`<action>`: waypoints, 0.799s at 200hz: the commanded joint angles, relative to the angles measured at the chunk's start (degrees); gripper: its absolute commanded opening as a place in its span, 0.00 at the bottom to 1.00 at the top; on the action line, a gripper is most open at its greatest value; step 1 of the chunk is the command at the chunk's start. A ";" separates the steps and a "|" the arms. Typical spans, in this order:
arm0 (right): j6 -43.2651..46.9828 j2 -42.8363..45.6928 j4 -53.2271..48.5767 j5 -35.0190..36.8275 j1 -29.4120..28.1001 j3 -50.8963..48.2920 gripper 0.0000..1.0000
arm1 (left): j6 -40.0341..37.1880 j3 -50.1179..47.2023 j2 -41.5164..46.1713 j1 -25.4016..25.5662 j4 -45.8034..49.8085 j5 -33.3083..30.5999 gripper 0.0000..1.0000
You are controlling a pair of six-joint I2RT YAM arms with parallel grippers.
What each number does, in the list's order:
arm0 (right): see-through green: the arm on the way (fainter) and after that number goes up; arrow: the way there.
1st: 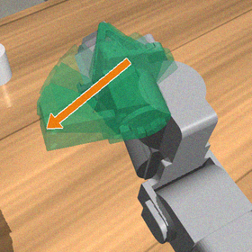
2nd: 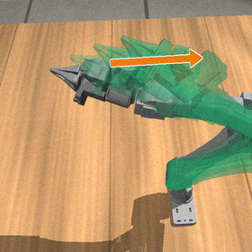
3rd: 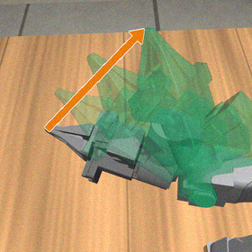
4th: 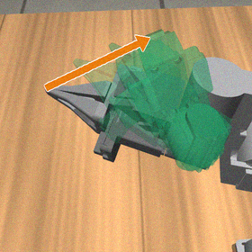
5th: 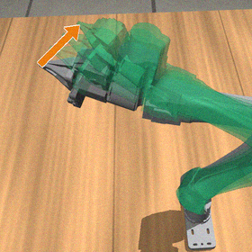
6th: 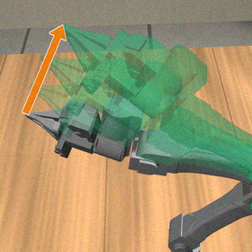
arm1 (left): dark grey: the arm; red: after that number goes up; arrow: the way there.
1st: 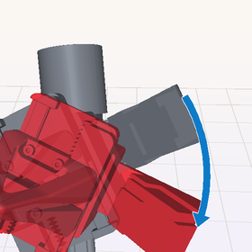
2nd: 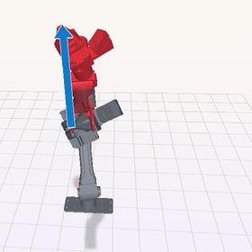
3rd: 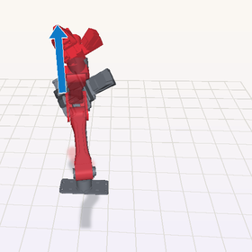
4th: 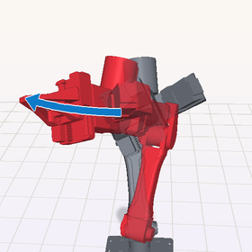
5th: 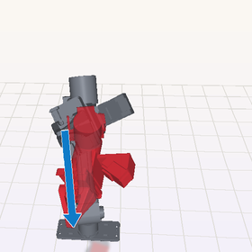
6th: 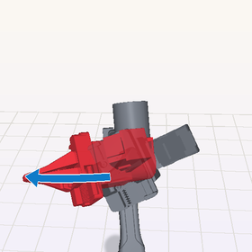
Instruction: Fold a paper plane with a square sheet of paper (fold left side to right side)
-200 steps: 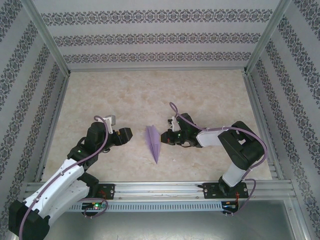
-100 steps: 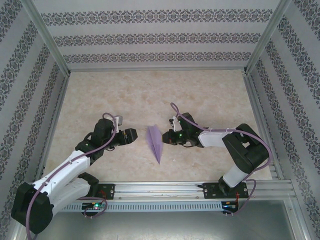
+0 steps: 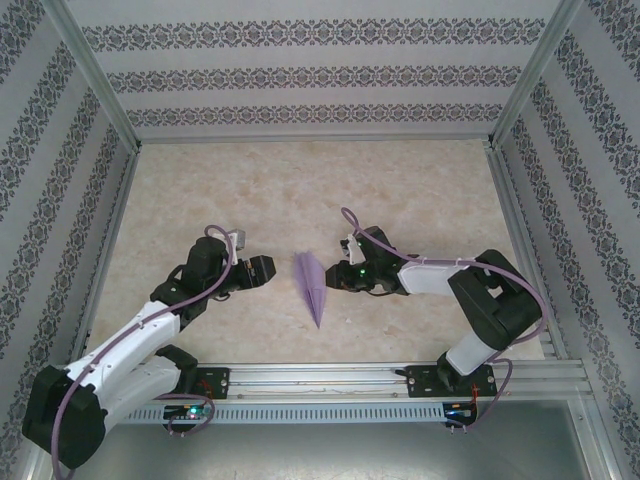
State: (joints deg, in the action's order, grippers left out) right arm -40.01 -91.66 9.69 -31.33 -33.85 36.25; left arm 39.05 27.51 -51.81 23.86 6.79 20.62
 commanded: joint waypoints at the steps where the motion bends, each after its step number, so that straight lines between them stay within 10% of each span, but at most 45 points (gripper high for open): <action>1: 2.95 3.32 -4.18 2.53 0.28 1.44 0.31 | -1.47 -0.18 2.60 -0.90 0.55 -2.14 0.70; 98: 10.94 14.49 -39.81 19.70 -8.10 15.88 0.74 | -5.71 -0.45 12.79 -2.04 8.85 -8.58 0.82; 160: 8.19 7.97 -45.54 21.08 -13.53 23.13 0.77 | -6.59 -1.21 16.74 -2.20 12.89 -9.61 0.85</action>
State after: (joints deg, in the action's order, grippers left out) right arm -30.89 -80.16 -31.18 -12.97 -45.19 56.16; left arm 34.44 27.44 -36.05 22.37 16.25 12.21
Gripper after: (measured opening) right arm 0.768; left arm 0.848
